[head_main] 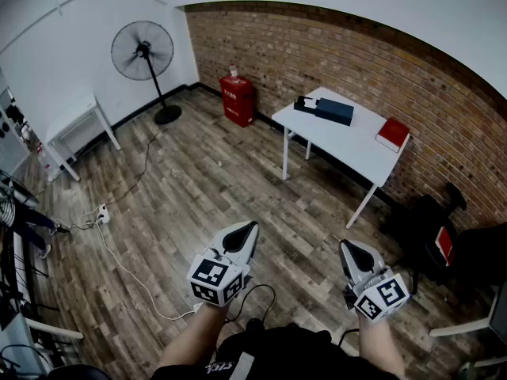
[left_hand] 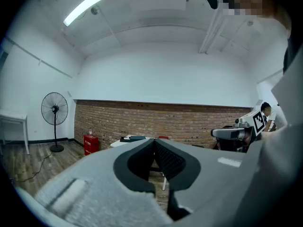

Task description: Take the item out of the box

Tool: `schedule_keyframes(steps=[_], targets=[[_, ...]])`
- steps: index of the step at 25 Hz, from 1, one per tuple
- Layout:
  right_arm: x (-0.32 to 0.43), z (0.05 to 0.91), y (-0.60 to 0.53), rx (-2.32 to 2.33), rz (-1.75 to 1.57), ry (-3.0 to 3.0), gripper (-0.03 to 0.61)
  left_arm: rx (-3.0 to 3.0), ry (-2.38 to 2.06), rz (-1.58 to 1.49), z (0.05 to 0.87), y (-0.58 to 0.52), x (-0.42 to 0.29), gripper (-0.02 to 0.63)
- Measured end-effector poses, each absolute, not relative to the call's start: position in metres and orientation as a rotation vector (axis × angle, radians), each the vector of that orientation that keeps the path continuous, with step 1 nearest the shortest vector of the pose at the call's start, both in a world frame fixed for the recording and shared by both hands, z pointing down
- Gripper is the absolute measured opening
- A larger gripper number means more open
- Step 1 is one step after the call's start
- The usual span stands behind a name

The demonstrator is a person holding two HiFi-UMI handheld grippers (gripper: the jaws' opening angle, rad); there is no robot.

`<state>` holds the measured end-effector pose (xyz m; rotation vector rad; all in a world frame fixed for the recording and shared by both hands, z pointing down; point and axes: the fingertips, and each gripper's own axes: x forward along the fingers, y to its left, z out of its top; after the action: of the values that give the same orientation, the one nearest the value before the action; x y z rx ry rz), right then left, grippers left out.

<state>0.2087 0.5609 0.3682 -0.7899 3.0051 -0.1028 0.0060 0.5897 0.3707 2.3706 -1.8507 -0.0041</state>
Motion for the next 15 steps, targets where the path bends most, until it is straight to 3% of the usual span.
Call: schedule_keyframes(steps=[15], targets=[[0.228,0.394,0.564,-0.796,-0.150,3.082,0.000,2.351,-1.831,0.044,0.382,0.600,0.029,0.006]])
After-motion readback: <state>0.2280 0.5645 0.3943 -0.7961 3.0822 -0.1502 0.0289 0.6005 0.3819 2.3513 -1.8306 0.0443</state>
